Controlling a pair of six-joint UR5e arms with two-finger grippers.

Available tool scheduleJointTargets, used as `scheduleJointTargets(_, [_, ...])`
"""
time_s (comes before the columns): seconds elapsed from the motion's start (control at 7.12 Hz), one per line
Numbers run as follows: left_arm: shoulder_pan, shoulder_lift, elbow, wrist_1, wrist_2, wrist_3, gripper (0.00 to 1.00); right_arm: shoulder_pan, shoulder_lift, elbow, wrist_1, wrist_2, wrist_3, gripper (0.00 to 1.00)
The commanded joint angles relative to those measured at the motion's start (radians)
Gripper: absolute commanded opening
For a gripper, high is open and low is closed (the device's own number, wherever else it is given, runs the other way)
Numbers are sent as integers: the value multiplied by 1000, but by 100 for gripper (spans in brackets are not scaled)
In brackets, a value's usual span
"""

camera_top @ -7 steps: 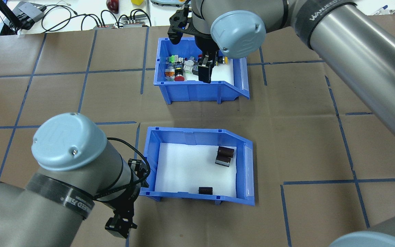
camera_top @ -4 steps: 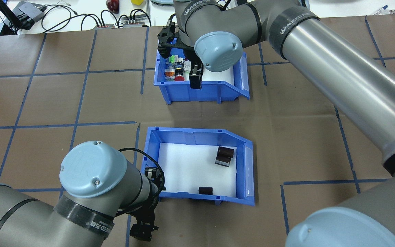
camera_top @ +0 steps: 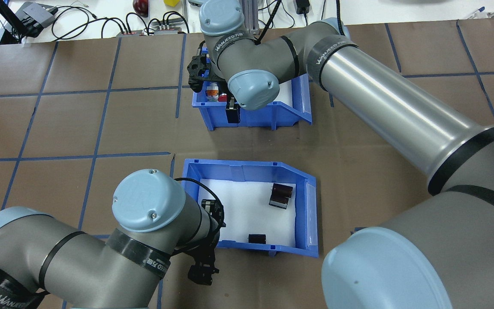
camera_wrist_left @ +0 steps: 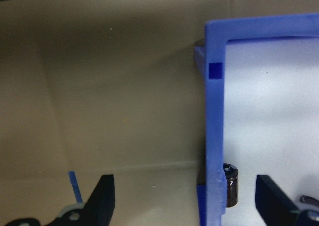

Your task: Place battery box in front

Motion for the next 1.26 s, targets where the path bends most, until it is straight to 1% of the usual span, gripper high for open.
scheduleJointTargets(0.0, [-22, -35, -3, 48, 6, -34, 99, 14, 29, 2, -21, -2, 5, 100])
scheduleJointTargets(0.14, [-25, -51, -7, 48, 9, -32, 99, 20, 32, 2, -14, 0, 6, 91])
scheduleJointTargets(0.28, [-28, -80, -27, 50, 14, -34, 97, 20, 29, 4, -9, -11, 6, 55])
scheduleJointTargets(0.42, [-28, -98, -33, 61, 14, -32, 91, 20, 26, 1, 23, -28, 7, 29])
scheduleJointTargets(0.56, [-28, -103, -35, 65, 12, -35, 90, 20, 21, -1, 42, -48, 6, 20])
scheduleJointTargets(0.7, [-28, -104, -38, 65, 9, -46, 83, 22, 15, -2, 46, -49, 7, 15])
scheduleJointTargets(0.84, [-28, -112, -37, 67, 6, -45, 79, 23, 9, -5, 46, -56, 7, 7])
scheduleJointTargets(0.98, [-28, -124, -37, 87, 6, -43, 76, 22, 1, -23, 45, -59, 7, 6])
scheduleJointTargets(1.12, [-28, -146, -35, 120, 6, -48, 76, 13, -19, -49, 46, -98, 4, 6])
